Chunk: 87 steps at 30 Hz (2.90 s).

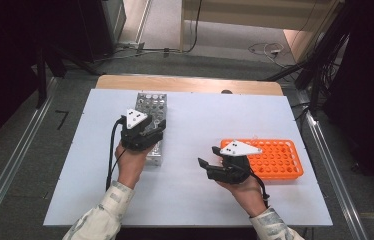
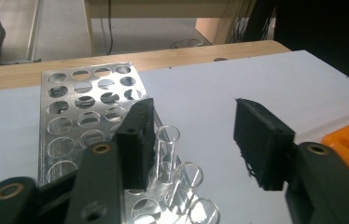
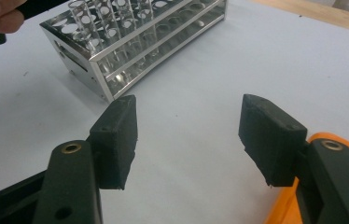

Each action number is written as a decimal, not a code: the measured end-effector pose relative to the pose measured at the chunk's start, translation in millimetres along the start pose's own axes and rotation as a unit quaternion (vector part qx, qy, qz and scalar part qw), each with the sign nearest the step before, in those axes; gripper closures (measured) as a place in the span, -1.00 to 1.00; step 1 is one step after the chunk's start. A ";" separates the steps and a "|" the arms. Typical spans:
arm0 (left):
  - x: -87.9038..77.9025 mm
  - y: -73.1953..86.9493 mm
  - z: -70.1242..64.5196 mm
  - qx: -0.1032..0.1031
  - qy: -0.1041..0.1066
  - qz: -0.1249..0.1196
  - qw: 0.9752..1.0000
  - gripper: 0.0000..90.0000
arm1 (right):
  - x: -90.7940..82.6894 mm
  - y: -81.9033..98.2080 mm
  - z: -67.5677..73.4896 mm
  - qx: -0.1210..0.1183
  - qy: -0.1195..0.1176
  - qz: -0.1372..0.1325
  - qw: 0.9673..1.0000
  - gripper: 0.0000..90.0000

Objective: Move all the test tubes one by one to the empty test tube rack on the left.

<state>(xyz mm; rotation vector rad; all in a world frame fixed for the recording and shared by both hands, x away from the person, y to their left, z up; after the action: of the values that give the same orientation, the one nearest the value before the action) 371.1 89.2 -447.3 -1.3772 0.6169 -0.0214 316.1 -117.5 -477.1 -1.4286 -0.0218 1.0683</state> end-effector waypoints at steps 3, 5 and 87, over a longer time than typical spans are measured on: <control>-4.0 -0.3 -2.8 0.001 0.011 0.002 1.000 -0.16 | -3.7 1.0 -4.8 0.000 0.006 -0.002 1.000 -0.23; -7.2 -1.2 -4.0 0.003 0.012 0.000 1.000 -0.19 | -6.6 2.1 -8.7 0.001 0.008 -0.003 1.000 -0.23; -25.9 7.8 1.0 0.001 -0.004 0.004 1.000 -0.38 | -57.7 14.8 -112.2 0.068 0.124 -0.046 0.989 -0.23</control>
<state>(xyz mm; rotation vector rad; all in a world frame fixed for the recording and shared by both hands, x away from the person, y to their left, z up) 347.1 101.3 -444.2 -1.3729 0.6160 -0.0096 341.5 -241.9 -481.0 -1.4137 0.1605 0.7958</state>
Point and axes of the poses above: each handheld gripper's, and its own axes: x roughly forward along the jaws, y roughly out of its underside, z roughly to its left, the point moved 8 cm from there along x, roughly forward along the jaws, and after that the axes turned 13 degrees about x, right-handed, at the moved point
